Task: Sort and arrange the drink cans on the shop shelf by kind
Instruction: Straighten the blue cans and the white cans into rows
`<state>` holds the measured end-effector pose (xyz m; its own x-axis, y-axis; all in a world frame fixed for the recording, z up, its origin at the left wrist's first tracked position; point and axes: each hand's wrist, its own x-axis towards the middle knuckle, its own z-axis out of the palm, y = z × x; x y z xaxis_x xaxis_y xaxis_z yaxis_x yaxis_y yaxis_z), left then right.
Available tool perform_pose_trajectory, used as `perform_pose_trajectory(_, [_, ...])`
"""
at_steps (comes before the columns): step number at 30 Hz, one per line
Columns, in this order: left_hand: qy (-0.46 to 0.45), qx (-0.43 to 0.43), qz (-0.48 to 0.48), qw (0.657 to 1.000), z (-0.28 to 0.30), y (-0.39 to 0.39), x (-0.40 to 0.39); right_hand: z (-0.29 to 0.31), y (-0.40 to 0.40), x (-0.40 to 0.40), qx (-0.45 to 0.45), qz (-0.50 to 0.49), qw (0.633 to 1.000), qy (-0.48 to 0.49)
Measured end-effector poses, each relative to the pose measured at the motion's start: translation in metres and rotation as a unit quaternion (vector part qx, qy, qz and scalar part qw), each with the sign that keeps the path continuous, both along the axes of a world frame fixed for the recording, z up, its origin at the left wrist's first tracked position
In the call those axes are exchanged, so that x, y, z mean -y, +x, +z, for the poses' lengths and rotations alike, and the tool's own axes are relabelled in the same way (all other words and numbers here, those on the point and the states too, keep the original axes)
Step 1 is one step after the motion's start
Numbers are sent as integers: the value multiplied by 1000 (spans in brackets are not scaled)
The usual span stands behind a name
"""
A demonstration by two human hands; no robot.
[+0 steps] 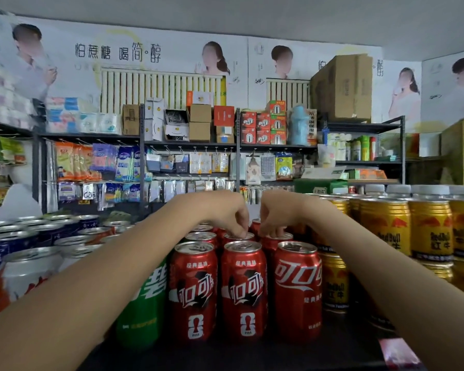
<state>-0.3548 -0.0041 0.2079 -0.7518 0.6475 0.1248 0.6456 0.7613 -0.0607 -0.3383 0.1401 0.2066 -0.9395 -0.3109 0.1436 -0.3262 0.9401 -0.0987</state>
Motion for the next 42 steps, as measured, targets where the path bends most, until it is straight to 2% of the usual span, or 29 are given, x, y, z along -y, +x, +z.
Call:
perform_pose_trajectory(4, [-11, 21, 4, 1000, 2, 1, 1, 11, 11, -21, 42, 2, 998, 42])
perform_pose_trajectory(11, [-16, 16, 13, 1000, 4, 9, -4, 4, 11, -19, 28, 26, 997, 72])
perform_pose_trajectory(16, [-14, 16, 12, 1000, 6, 5, -6, -3, -5, -9, 5, 19, 998, 54])
perform_pose_trajectory(19, [-14, 23, 13, 1000, 5, 4, -6, 0, -6, -13, 4, 22, 1000, 11])
perform_pose_trajectory(21, [-2, 47, 11, 999, 8, 1, -4, 10, -9, -20, -47, 13, 998, -28])
perform_pose_trajectory(23, [34, 65, 0, 997, 13, -3, -2, 17, -17, -25, -87, 2, 996, -22])
perform_pose_trajectory(25, [42, 17, -4, 999, 15, -13, -1, 18, -29, -23, -63, -7, 998, 15])
perform_pose_trajectory(27, [10, -9, 7, 1000, 11, -23, -3, 12, -41, -19, -26, -20, 999, 43])
perform_pose_trajectory(30, [-30, 8, 37, 999, 2, -34, -3, 3, -50, -16, -19, -22, 998, 50])
perform_pose_trajectory(42, [-41, 36, 62, 997, 2, -36, -3, -4, -62, 1, -30, -7, 999, 10])
